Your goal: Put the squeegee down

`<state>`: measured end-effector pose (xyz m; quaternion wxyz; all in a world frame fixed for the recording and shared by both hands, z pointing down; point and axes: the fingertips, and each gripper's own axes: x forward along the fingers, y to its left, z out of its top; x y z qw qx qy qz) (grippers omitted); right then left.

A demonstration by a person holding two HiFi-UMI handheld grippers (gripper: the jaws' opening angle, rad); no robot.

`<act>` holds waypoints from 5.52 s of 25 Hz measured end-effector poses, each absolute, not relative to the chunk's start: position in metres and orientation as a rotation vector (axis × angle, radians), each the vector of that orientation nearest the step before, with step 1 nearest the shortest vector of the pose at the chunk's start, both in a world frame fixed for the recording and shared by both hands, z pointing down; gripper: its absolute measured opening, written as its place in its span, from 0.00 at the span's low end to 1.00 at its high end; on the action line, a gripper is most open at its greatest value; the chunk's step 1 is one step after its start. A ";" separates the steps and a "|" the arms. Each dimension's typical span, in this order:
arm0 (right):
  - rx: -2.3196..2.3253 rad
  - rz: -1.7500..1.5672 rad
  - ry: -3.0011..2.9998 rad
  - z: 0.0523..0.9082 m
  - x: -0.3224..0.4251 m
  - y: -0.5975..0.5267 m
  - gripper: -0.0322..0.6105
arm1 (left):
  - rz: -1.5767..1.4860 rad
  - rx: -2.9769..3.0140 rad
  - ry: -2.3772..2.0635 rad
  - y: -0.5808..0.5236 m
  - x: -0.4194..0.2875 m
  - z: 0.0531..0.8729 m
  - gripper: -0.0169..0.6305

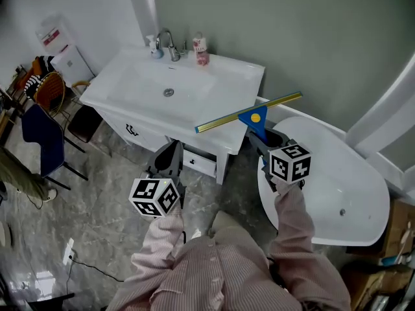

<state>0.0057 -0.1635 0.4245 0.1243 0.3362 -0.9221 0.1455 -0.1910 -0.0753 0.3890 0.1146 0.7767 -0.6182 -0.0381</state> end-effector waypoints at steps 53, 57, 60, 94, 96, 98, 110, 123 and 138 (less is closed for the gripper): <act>0.418 0.591 -2.165 0.604 -0.055 -0.440 0.25 | 0.212 2.022 -1.472 -0.395 -0.194 0.549 0.03; 0.433 0.608 -2.137 0.609 -0.055 -0.440 0.25 | 0.234 2.017 -1.414 -0.401 -0.188 0.562 0.03; 0.445 0.610 -2.107 0.614 -0.055 -0.441 0.25 | 0.251 2.015 -1.379 -0.403 -0.184 0.571 0.03; 0.655 0.430 -2.039 0.608 -0.053 -0.454 0.32 | 0.228 2.078 -1.314 -0.403 -0.184 0.562 0.03; 0.654 0.429 -2.077 0.600 -0.056 -0.453 0.32 | 0.233 2.090 -1.306 -0.401 -0.182 0.562 0.03; 0.655 0.425 -2.120 0.590 -0.058 -0.451 0.32 | 0.240 2.103 -1.295 -0.398 -0.179 0.561 0.03; 0.833 0.424 -2.399 0.534 -0.066 -0.428 0.16 | 0.203 2.223 -1.288 -0.383 -0.177 0.523 0.03; 0.968 0.464 -2.667 0.474 -0.068 -0.407 0.06 | 0.130 2.365 -1.372 -0.377 -0.188 0.468 0.03; 1.199 0.402 -2.895 0.395 -0.045 -0.402 0.06 | -0.006 2.489 -1.486 -0.372 -0.204 0.402 0.03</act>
